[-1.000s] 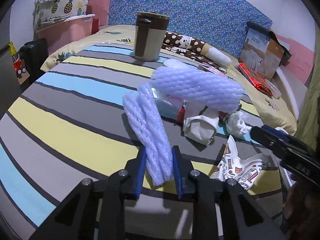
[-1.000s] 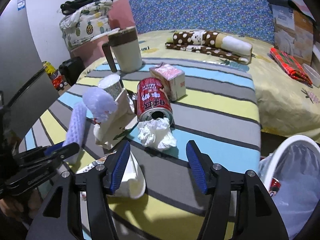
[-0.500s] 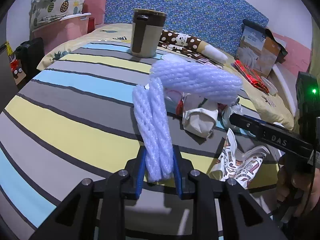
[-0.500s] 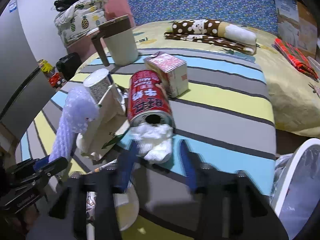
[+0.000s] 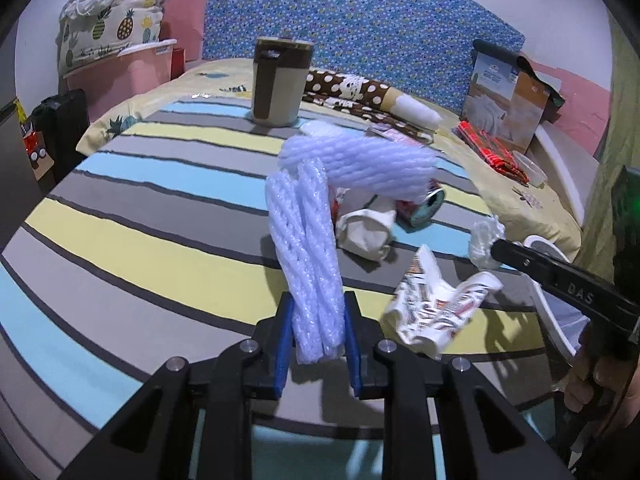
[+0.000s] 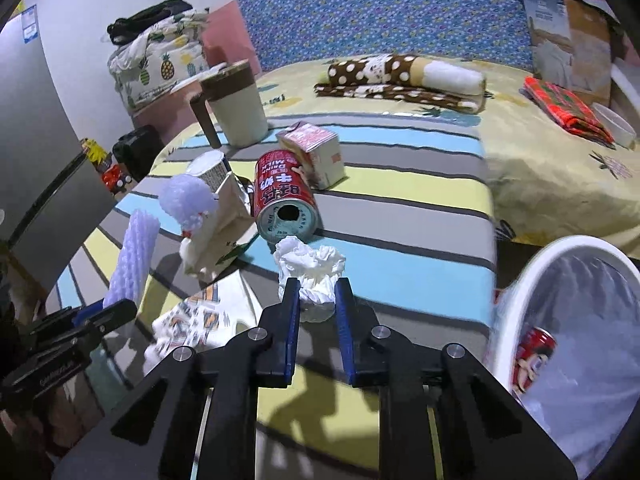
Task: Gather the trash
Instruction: 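Move both grippers over the bin and release the foam net and tissue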
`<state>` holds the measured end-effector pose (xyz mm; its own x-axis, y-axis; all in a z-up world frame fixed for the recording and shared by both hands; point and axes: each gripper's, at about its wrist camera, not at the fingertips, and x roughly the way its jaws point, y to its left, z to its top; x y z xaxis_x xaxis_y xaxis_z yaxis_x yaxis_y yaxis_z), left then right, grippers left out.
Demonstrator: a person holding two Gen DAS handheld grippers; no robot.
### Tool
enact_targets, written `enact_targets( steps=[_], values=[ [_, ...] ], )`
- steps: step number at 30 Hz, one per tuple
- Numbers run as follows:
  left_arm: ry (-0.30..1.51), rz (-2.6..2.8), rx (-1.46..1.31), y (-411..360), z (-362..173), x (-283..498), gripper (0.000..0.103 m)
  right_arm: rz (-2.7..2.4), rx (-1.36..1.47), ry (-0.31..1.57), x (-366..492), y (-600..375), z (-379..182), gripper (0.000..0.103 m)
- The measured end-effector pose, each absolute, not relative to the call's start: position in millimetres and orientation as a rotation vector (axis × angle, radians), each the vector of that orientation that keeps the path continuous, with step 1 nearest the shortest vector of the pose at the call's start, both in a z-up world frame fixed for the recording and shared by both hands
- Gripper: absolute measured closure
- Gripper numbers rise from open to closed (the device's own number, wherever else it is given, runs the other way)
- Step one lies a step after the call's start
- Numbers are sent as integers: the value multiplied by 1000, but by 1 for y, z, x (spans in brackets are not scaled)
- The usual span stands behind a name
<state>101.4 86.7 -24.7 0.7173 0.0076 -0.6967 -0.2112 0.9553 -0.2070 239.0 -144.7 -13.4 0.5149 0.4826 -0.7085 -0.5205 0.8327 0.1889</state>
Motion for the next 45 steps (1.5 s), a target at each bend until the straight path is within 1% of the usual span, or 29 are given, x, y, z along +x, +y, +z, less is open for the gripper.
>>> enact_targets(
  steps=[9, 16, 21, 30, 45],
  values=[
    [719, 37, -229, 45, 4, 90, 79, 532, -6, 762, 211, -188, 10, 83],
    [715, -67, -174, -1, 16, 90, 79, 440, 33, 733, 198, -231, 13, 83],
    [725, -158, -133, -39, 18, 96, 79, 362, 73, 737, 194, -265, 10, 83],
    [746, -299, -75, -95, 17, 108, 79, 290, 128, 754, 188, -299, -2, 83],
    [793, -415, -40, -149, 1, 141, 79, 248, 162, 814, 192, -325, -22, 83]
  ],
)
